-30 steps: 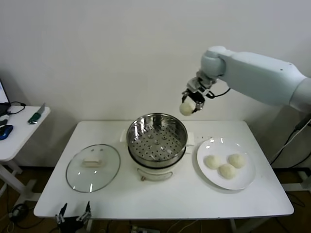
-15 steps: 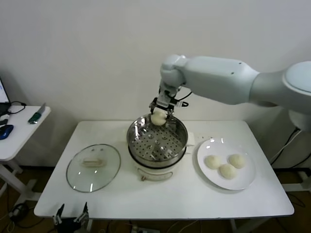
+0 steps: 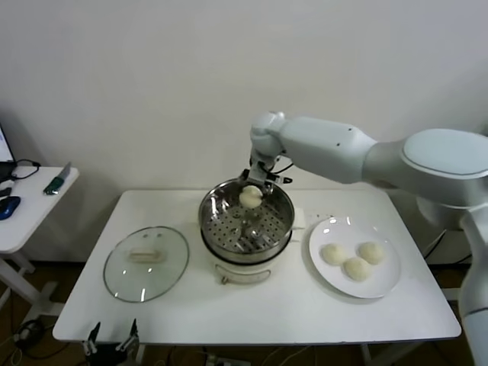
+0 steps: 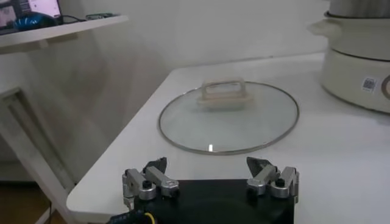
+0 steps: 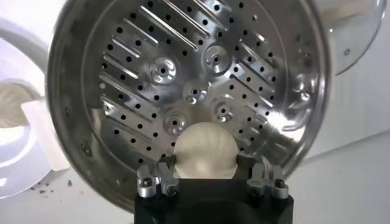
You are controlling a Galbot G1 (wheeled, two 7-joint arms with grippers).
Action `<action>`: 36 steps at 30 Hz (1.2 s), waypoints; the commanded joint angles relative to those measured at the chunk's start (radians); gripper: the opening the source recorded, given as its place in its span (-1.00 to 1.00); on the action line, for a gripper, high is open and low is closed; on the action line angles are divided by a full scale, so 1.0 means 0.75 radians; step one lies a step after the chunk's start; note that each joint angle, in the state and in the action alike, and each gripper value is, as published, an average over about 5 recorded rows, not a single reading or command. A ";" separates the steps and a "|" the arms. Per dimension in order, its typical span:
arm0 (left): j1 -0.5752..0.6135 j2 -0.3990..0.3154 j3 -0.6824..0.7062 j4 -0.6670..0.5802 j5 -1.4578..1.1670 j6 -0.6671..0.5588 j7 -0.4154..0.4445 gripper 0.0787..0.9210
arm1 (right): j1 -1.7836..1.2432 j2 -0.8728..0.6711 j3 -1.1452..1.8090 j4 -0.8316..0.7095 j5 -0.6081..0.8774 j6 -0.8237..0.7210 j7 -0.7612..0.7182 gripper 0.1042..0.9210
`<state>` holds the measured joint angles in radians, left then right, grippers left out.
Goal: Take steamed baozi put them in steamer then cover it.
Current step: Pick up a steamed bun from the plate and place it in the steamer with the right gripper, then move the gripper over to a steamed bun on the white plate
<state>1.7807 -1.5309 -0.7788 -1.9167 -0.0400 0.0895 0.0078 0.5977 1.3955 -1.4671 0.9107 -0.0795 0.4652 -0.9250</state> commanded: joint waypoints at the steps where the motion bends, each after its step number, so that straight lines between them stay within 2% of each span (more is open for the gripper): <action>1: -0.001 -0.002 0.001 0.003 0.002 0.000 -0.001 0.77 | -0.093 0.023 0.020 -0.082 -0.058 0.024 0.027 0.41; 12: -0.009 -0.002 0.004 0.009 0.003 -0.003 -0.004 0.77 | -0.118 0.051 0.047 -0.134 -0.067 0.026 0.057 0.41; 15: -0.009 -0.002 0.006 0.007 0.003 -0.003 -0.005 0.77 | -0.110 0.055 0.050 -0.132 -0.059 0.037 0.055 0.49; 20: -0.008 -0.002 0.007 0.006 0.005 -0.005 -0.007 0.77 | -0.068 0.042 0.046 -0.098 0.017 0.059 0.038 0.73; 25: -0.008 -0.003 0.010 0.004 0.009 -0.004 -0.008 0.77 | 0.032 -0.015 0.033 -0.040 0.140 0.058 -0.024 0.76; 28: -0.006 -0.005 0.010 0.000 0.013 -0.002 -0.007 0.77 | 0.145 -0.080 -0.018 0.004 0.281 0.014 -0.102 0.76; 33: -0.006 -0.010 0.011 -0.002 0.024 0.000 -0.007 0.77 | 0.358 -0.259 -0.195 0.128 0.697 -0.294 -0.259 0.76; 36: -0.008 -0.014 0.014 -0.001 0.027 0.001 -0.007 0.77 | 0.414 -0.395 -0.261 0.206 0.825 -0.467 -0.269 0.76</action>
<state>1.7755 -1.5394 -0.7706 -1.9187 -0.0239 0.0882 0.0022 0.7349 1.2844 -1.5358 0.9499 0.2099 0.3635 -1.0201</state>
